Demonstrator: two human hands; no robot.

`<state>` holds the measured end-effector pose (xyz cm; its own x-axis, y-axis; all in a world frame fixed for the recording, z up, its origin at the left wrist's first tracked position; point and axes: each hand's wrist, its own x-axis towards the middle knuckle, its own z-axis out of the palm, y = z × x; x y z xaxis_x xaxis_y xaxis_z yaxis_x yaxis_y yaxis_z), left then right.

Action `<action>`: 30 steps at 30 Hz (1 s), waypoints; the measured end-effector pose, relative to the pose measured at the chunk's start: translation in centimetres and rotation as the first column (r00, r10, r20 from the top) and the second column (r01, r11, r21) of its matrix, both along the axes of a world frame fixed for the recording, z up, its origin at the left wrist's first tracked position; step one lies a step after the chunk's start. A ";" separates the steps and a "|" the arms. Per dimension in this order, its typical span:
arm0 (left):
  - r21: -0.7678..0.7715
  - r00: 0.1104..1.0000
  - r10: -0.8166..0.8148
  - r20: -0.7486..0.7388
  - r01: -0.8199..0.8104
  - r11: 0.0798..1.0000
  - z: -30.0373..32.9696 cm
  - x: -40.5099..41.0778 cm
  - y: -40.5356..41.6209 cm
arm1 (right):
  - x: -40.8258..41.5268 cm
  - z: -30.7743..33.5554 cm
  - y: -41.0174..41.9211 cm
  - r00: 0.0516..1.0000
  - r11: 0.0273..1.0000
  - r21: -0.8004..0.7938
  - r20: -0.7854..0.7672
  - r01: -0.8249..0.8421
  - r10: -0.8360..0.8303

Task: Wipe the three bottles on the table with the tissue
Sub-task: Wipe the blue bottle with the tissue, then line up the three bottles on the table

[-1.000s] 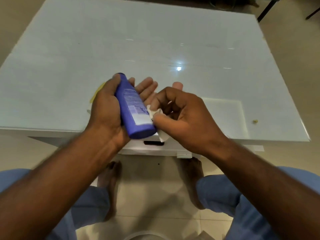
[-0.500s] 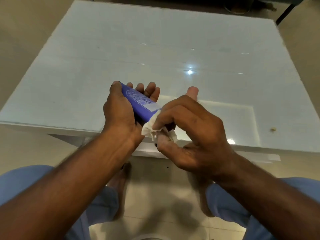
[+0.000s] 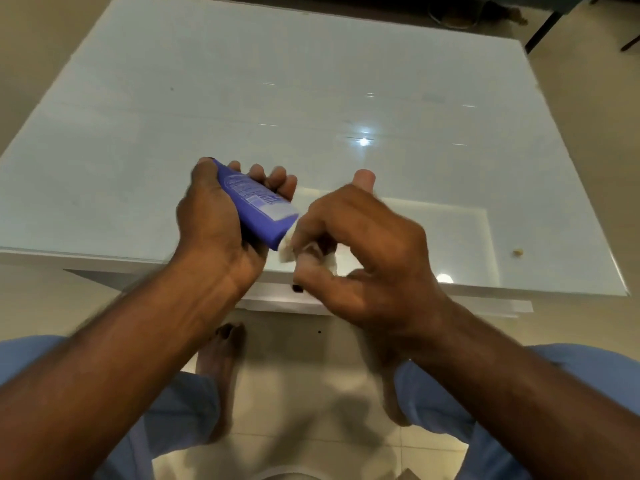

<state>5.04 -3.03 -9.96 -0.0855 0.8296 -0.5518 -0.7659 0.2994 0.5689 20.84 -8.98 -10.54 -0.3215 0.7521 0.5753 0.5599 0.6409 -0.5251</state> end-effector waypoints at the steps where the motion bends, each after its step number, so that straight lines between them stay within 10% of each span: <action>1: 0.011 1.000 0.004 -0.009 -0.004 1.000 0.2 -0.3 0.1 | 0.5 -0.2 0.4 0.998 0.995 -0.071 0.002 0.063 -0.063; 7: 0.053 0.969 -0.163 -0.187 0.176 0.983 0.5 -0.6 0.3 | 2.7 0.7 2.5 0.933 0.891 -0.300 -0.013 0.340 -0.360; 15: -0.072 0.721 -0.343 -0.603 0.379 0.923 -2.3 0.2 1.6 | 7.1 0.5 4.3 0.729 0.600 -0.449 0.572 0.662 -0.376; 25: -0.036 0.566 -0.191 -0.802 0.274 0.961 -5.9 1.1 3.3 | 6.6 -0.8 4.9 0.688 0.527 -0.503 0.685 0.685 -0.241; 30: 0.001 0.324 -0.131 -0.937 0.376 0.927 -5.5 1.8 2.8 | 7.0 -0.6 4.5 0.700 0.531 -0.516 0.676 0.672 -0.230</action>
